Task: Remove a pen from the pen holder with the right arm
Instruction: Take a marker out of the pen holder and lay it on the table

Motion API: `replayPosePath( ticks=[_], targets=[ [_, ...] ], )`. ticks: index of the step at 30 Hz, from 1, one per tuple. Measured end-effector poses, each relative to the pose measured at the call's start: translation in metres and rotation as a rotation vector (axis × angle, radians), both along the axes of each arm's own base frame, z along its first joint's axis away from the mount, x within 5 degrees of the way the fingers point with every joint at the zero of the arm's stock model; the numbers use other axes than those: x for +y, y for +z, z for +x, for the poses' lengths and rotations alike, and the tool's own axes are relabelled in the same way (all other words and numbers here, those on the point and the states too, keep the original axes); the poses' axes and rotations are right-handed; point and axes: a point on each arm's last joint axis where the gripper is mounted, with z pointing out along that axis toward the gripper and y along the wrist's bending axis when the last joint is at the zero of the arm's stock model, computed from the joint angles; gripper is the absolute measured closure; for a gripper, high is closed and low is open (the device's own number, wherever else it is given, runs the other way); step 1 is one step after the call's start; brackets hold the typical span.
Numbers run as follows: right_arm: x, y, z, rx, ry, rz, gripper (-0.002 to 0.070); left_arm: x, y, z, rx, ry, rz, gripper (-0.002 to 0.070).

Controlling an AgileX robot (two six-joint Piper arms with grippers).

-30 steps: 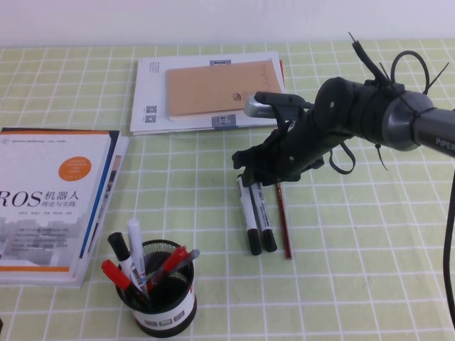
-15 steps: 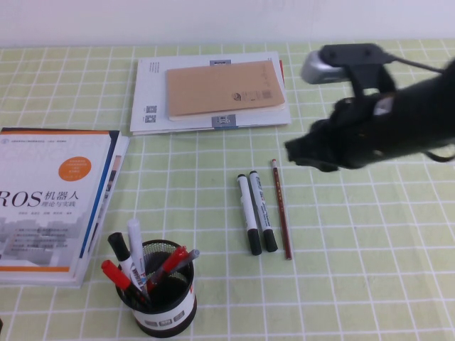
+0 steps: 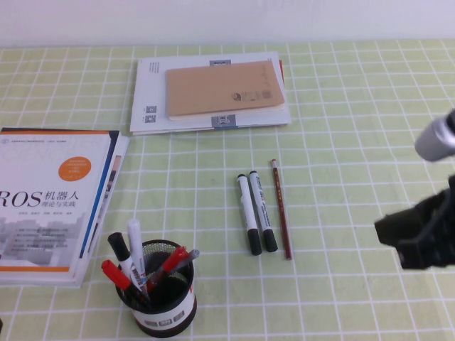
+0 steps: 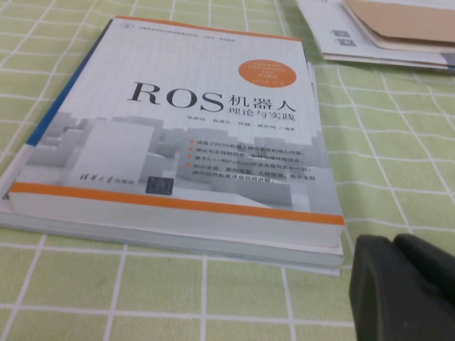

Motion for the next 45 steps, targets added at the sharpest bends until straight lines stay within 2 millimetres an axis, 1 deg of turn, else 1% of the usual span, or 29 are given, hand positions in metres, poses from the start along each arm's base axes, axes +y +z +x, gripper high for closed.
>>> replayPosePath(
  ticks=[2,5,7,12,15,18,19,23,25,26,29,30,33,37,40,45],
  targets=[
    [-0.003,-0.001,-0.005,0.010,0.016,-0.026,0.0688,0.000,0.000,0.000,0.000,0.000,0.000,0.0683],
    [-0.005,-0.004,-0.007,-0.006,0.051,-0.069,0.0689,0.000,0.000,0.000,0.000,0.000,0.000,0.0683],
    [-0.007,-0.011,-0.006,-0.017,0.059,-0.095,0.0688,0.000,0.000,0.000,0.000,0.000,0.000,0.0683],
    [-0.012,-0.035,-0.005,-0.064,0.031,-0.123,0.0688,0.000,0.000,0.000,0.000,0.000,0.000,0.0683],
    [-0.029,-0.052,-0.009,-0.122,-0.063,-0.100,0.0689,0.000,0.000,0.000,0.000,0.000,0.000,0.0683],
    [-0.054,-0.068,-0.023,-0.209,-0.199,-0.058,0.0688,0.000,0.000,0.000,0.000,0.000,0.000,0.0683],
    [-0.063,-0.079,-0.030,-0.234,-0.247,-0.051,0.0688,0.000,0.000,0.000,0.000,0.000,0.000,0.0683],
    [-0.087,-0.105,-0.055,-0.378,-0.405,-0.015,0.0688,0.000,0.000,0.000,0.000,0.000,0.000,0.0683],
    [-0.095,-0.120,-0.068,-0.450,-0.466,0.003,0.0688,0.000,0.000,0.000,0.000,0.000,0.000,0.0683],
    [-0.098,-0.124,-0.074,-0.489,-0.486,0.015,0.0688,0.000,0.000,0.000,0.000,0.000,0.000,0.0683],
    [-0.103,-0.141,-0.088,-0.549,-0.527,0.032,0.0689,0.000,0.000,0.000,0.000,0.000,0.000,0.0683],
    [-0.104,-0.144,-0.091,-0.571,-0.535,0.041,0.0689,0.000,0.000,0.000,0.000,0.000,0.000,0.0683],
    [-0.105,-0.143,-0.096,-0.632,-0.548,0.062,0.0689,0.000,0.000,0.000,0.000,0.000,0.000,0.0683],
    [-0.104,-0.144,-0.104,-0.657,-0.530,0.066,0.0689,0.000,0.000,0.000,0.000,0.000,0.000,0.0683],
    [-0.104,-0.147,-0.108,-0.655,-0.506,0.041,0.0688,0.000,0.000,0.000,0.000,0.000,0.000,0.0683],
    [-0.104,-0.154,-0.110,-0.603,-0.476,-0.011,0.0689,0.000,0.000,0.000,0.000,0.000,0.000,0.0683]
  ],
)
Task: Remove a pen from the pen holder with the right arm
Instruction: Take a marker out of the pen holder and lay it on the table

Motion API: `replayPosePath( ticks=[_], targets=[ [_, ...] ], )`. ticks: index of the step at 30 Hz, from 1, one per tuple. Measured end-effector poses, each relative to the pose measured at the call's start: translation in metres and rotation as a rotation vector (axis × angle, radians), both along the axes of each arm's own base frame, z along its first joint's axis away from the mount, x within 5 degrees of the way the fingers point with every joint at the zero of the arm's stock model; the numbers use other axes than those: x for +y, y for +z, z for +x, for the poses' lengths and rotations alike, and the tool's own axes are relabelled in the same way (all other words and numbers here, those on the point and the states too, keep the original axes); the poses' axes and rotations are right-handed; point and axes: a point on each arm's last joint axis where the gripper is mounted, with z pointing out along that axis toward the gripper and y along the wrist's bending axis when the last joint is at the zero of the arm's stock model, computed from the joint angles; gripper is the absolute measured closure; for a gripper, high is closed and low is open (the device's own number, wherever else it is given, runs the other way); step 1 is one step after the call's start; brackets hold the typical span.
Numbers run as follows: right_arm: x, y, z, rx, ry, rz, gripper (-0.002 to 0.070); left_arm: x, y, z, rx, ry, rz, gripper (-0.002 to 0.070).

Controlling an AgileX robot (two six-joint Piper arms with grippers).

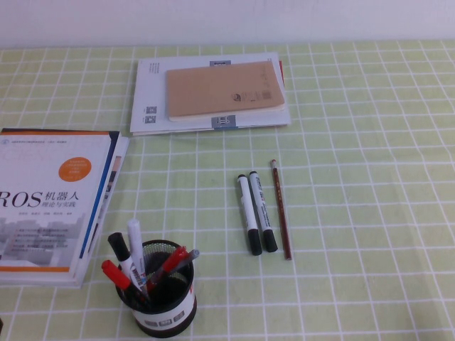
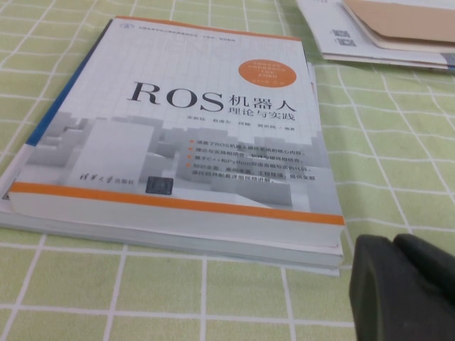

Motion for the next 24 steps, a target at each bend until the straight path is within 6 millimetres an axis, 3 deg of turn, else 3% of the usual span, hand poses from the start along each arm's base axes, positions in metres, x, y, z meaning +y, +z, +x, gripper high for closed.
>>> replayPosePath(
  ticks=[24],
  targets=[
    [0.0005,-0.0038,-0.0013,0.041,0.008,-0.006,0.0689,0.0000,0.0000,0.0000,0.000,0.000,0.000,0.0683]
  ],
)
